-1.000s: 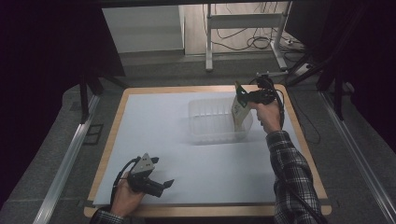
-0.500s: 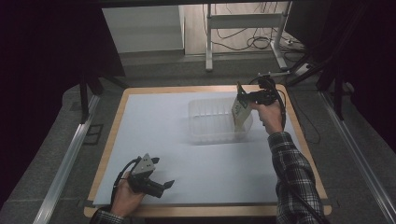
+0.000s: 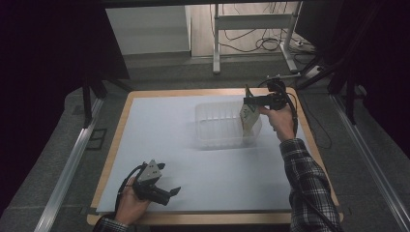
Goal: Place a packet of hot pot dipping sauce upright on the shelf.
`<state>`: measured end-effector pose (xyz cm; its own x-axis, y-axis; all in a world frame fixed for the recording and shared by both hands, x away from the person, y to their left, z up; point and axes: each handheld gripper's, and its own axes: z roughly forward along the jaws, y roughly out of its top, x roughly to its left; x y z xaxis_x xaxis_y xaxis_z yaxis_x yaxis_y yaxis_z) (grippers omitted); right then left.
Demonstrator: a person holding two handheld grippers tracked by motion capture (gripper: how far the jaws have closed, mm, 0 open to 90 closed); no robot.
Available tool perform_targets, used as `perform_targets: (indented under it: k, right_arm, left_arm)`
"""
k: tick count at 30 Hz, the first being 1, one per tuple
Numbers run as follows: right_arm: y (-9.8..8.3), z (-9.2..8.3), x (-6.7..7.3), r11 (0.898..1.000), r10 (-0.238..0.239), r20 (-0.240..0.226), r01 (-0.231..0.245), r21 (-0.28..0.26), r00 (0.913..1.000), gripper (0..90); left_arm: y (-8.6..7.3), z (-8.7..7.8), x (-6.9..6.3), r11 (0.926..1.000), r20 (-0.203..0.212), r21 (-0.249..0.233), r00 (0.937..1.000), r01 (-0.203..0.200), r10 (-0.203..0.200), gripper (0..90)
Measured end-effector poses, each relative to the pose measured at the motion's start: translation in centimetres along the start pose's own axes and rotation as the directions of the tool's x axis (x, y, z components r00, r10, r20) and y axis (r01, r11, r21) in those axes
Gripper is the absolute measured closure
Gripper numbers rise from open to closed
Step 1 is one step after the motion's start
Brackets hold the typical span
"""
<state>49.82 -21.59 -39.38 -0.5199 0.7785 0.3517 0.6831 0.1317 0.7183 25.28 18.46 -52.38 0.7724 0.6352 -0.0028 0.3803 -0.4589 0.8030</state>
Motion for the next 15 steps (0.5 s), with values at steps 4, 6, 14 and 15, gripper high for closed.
perform_targets:
  k: [4, 6, 14, 15]
  right_arm:
    - [-0.03, -0.32, 0.31, 1.0, -0.023, 0.002, 0.023, -0.006, 0.9997, 37.3]
    - [-0.06, -0.51, 0.44, 0.999, -0.037, 0.003, 0.037, -0.013, 0.9993, 35.6]
    - [-0.37, -1.07, 0.88, 0.997, -0.078, -0.007, 0.078, -0.03, 0.9969, 26.3]
    - [-0.51, -1.14, 1.05, 0.995, -0.097, -0.006, 0.097, -0.031, 0.9953, 24.2]
  left_arm:
    - [-0.01, 0.03, -0.03, 1.0, -0.002, -0.005, 1.0, 0.007, -0.007, 0.0]
    - [-0.02, 0.03, -0.02, 1.0, -0.002, -0.005, 1.0, 0.007, -0.007, 0.0]
    - [-0.01, 0.08, -0.11, 1.0, 0.0, -0.003, 1.0, 0.003, -0.003, 0.0]
    - [-0.01, 0.08, -0.11, 1.0, 0.0, -0.003, 1.0, 0.003, -0.003, 0.0]
